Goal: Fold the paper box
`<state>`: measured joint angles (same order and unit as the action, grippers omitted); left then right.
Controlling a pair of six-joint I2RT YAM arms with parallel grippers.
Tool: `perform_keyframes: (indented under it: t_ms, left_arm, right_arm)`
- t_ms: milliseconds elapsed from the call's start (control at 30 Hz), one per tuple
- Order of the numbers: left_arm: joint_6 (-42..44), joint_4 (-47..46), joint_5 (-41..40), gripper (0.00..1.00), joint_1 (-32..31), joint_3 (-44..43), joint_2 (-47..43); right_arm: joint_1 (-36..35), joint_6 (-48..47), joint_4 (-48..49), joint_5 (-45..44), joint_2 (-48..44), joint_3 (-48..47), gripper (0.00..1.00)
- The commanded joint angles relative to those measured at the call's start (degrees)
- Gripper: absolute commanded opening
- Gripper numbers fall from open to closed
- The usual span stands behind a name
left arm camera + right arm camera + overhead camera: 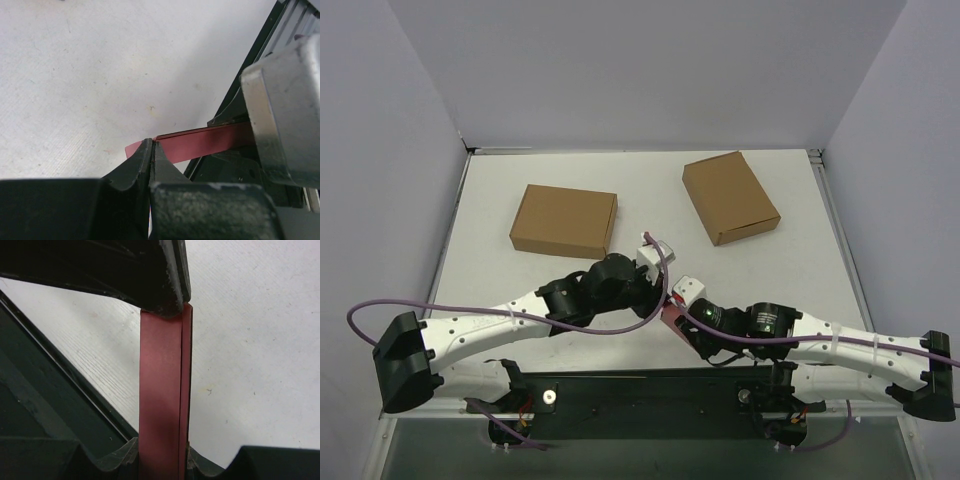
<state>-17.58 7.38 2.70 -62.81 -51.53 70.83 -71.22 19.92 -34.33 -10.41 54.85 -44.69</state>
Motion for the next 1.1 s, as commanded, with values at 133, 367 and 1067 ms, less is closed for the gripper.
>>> perform_keyframes:
  t_ms: [133,367,1067]
  left_arm:
    - [-11.42,-6.5,-0.59,0.0,-2.41,5.11,0.01]
    - [-13.44,-8.61,-1.03,0.0,-2.41,5.57,0.01]
    - [-11.52,-11.33,1.6,0.0,-2.23,7.41,-0.43]
  right_arm:
    - [-0.06,2.14,2.16,-7.87,0.17,-0.23,0.11]
    - [-0.06,2.4,2.95,-7.43,-0.27,1.09,0.11]
    - [-0.06,2.67,4.27,-6.11,-0.53,2.67,0.11]
